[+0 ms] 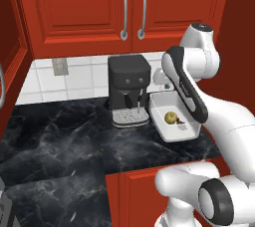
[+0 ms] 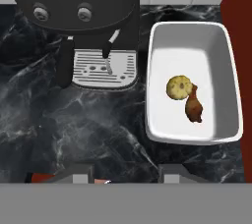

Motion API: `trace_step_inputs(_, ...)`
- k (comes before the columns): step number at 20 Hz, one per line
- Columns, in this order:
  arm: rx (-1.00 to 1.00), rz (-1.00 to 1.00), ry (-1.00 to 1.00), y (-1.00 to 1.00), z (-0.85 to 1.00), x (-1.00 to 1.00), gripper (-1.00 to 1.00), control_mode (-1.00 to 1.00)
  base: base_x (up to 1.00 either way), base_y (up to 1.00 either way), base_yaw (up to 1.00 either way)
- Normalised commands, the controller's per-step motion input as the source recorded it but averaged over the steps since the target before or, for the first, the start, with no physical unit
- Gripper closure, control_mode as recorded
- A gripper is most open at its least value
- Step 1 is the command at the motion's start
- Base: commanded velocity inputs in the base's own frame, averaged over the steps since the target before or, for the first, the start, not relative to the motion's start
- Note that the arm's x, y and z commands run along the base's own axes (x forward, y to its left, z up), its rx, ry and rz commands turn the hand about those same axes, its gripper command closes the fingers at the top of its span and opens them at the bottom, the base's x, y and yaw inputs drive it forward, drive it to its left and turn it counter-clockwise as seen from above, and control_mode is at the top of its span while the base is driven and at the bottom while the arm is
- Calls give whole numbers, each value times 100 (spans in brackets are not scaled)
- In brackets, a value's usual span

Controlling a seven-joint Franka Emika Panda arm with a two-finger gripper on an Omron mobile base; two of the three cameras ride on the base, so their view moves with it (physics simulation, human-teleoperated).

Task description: Place the tupperware on the top shelf of the fridge. Make space for the tupperware among the existing items by rearranging them on the shelves if needed. Close the fridge door when finished.

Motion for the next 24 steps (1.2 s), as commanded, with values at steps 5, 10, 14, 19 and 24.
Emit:
trace_step_inputs(5,0,-18,-4,-1,-6,-36,-100,-100,0,0,0)
trace_step_inputs(10,-1,-52,-11,-9,-71,-61,-100,-100,0,0,0)
trace_step_inputs(14,0,-38,6,-33,-38,-30,-100,-100,0,0,0)
trace_step_inputs(19,5,-21,-1,-43,-25,0,-100,-100,0,0,0)
trace_step_inputs(24,22,-14,9,-50,-43,10,-100,-100,0,0,0)
